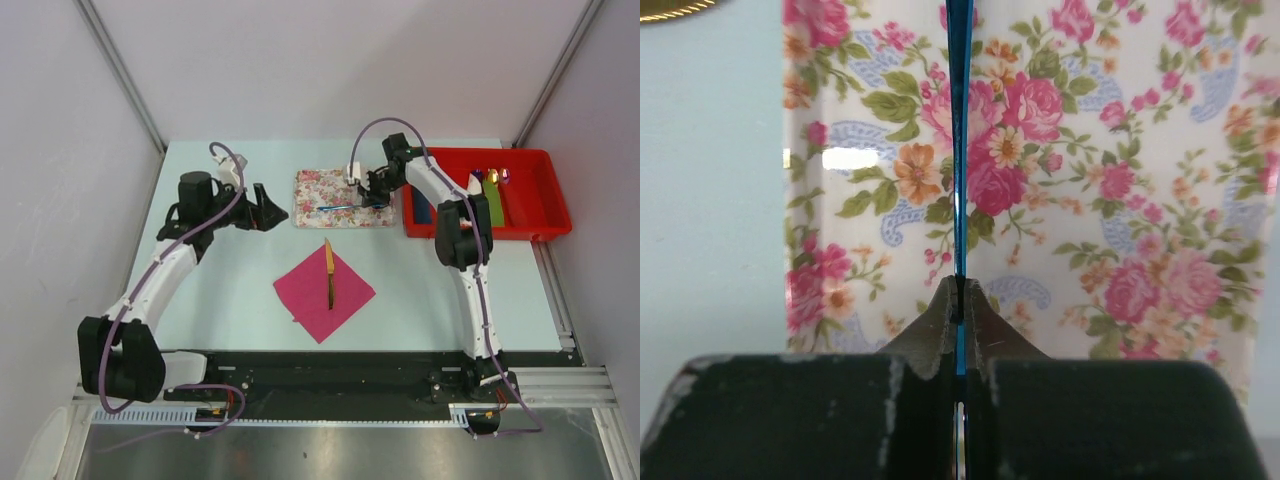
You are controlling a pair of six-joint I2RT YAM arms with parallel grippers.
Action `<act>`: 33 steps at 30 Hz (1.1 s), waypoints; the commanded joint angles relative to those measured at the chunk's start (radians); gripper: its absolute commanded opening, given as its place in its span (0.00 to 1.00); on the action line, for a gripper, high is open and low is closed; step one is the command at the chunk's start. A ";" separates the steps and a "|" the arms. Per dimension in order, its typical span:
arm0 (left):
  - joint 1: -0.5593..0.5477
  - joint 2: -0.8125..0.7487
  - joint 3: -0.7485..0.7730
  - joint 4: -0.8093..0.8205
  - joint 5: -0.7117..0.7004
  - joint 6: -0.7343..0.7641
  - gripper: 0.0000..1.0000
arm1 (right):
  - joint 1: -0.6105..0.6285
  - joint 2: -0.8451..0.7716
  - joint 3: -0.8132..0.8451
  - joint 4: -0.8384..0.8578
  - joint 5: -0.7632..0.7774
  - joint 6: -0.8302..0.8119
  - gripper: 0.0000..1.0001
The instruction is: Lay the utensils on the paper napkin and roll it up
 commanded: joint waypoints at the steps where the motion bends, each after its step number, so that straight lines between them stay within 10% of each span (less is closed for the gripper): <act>1: 0.022 -0.034 0.078 -0.047 0.012 0.102 1.00 | 0.027 -0.228 -0.041 -0.007 -0.046 -0.091 0.00; 12: 0.028 -0.154 0.070 -0.141 0.307 0.380 0.85 | 0.193 -0.667 -0.443 -0.042 -0.064 -0.404 0.00; 18: -0.054 -0.060 0.121 -0.363 0.422 0.391 0.95 | 0.293 -0.820 -0.579 -0.015 -0.006 -0.491 0.00; 33: -0.246 -0.061 -0.027 -0.234 0.267 0.211 0.82 | 0.428 -0.922 -0.636 0.063 0.038 -0.485 0.00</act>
